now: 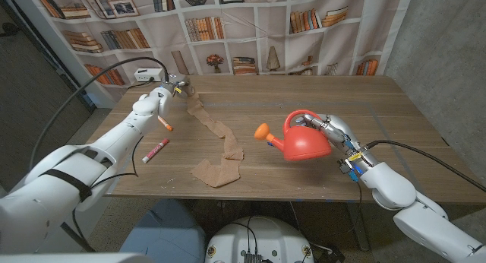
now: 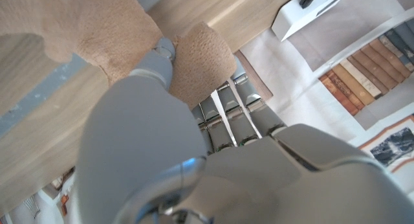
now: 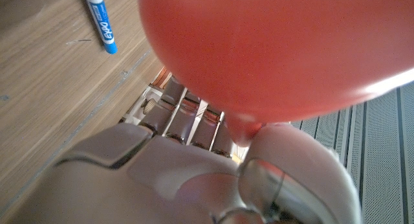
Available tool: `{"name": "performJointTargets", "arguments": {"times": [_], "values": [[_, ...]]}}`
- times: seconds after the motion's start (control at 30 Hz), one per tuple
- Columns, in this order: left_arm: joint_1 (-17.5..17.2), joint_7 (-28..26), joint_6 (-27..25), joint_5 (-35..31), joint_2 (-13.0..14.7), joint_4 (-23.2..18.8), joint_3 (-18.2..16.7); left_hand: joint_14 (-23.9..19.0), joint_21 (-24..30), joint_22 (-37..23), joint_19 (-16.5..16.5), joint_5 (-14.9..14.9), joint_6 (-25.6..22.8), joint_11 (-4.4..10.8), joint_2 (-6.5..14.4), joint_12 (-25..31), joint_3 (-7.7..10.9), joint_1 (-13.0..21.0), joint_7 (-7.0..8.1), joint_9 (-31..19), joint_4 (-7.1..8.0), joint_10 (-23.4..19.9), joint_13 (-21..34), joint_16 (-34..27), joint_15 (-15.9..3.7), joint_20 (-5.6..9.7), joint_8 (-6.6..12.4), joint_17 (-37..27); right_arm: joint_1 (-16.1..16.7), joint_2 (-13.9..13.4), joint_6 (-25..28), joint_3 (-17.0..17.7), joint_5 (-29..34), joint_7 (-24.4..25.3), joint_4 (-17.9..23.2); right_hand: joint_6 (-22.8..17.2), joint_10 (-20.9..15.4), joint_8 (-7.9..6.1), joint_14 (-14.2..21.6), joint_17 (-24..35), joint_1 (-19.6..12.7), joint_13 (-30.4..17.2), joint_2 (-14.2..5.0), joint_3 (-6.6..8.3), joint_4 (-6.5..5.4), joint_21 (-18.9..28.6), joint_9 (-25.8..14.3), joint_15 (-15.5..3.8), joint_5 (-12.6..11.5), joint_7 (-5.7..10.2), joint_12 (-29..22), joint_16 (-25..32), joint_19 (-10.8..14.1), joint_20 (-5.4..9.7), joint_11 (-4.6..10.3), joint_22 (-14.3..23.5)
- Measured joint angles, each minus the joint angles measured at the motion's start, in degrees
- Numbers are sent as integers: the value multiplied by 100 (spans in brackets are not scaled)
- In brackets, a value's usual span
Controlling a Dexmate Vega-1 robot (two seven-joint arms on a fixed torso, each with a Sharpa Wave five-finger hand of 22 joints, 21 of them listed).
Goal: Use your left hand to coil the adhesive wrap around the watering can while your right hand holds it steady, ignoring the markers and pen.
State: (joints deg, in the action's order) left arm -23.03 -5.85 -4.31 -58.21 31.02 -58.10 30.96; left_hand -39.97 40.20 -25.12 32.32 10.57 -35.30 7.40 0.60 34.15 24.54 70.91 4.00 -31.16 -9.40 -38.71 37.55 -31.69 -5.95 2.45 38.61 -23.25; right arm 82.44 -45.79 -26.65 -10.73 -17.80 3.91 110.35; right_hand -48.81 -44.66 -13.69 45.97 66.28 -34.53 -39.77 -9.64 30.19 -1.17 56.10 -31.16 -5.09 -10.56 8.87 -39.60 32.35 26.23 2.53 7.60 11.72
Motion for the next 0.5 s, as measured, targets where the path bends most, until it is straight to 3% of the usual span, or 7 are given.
{"name": "performJointTargets", "arguments": {"times": [0.5], "values": [[-723,-48,-84,23,164,-1501,-688,-67,219,-136,-195,-4,125,-3,-53,0,-58,53,19,-201,38,-39,-107,86,-9,-10,109,0,30,96,-468,41,-97,-16,-297,9,-10,38,0,-23,2,22,-2,0,0,18,10,0,0,-9,4,-41,-35,10,-10,-27]]}}
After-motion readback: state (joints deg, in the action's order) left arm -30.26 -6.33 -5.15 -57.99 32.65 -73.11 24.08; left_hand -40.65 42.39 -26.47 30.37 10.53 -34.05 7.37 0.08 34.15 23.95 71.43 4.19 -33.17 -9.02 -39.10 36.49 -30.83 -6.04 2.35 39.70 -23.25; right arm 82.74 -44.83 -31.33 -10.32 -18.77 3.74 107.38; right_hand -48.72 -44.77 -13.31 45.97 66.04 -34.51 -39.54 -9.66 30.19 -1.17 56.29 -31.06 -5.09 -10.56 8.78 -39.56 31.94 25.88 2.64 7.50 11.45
